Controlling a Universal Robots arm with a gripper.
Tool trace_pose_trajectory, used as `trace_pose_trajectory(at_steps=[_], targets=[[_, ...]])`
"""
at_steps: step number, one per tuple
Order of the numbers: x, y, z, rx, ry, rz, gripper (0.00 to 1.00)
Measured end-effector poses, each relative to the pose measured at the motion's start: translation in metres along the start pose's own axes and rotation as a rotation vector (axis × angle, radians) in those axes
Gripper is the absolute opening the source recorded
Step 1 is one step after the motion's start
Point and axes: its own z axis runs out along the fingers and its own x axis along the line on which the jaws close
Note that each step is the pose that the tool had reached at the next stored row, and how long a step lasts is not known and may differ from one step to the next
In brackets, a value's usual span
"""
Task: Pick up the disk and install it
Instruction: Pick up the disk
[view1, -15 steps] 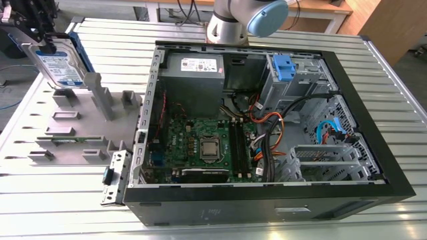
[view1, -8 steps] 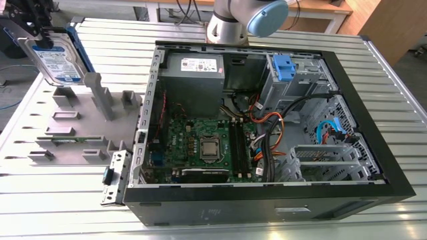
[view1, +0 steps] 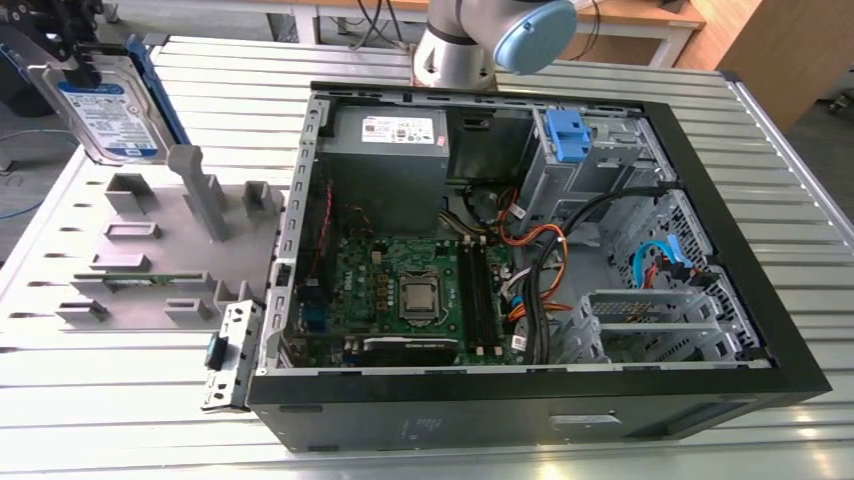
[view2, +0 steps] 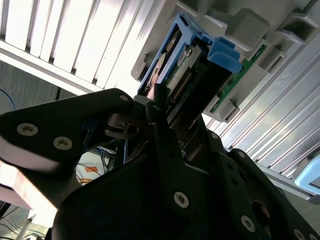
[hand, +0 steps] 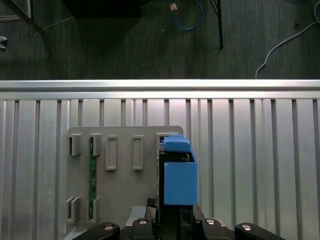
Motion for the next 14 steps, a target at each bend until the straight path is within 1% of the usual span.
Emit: trace_pose_trajectory(at_steps=[9,12,14], targets=[[0.0000,0.0000,-0.0005,0.0000,0.0000,0.000,0.35],[0.0000,0.0001,-0.0027,-0.0002,0.0004,0.000,0.35],[-0.0001,0.0002,-0.0059,-0.0001,0.0003,0.000,0.35]])
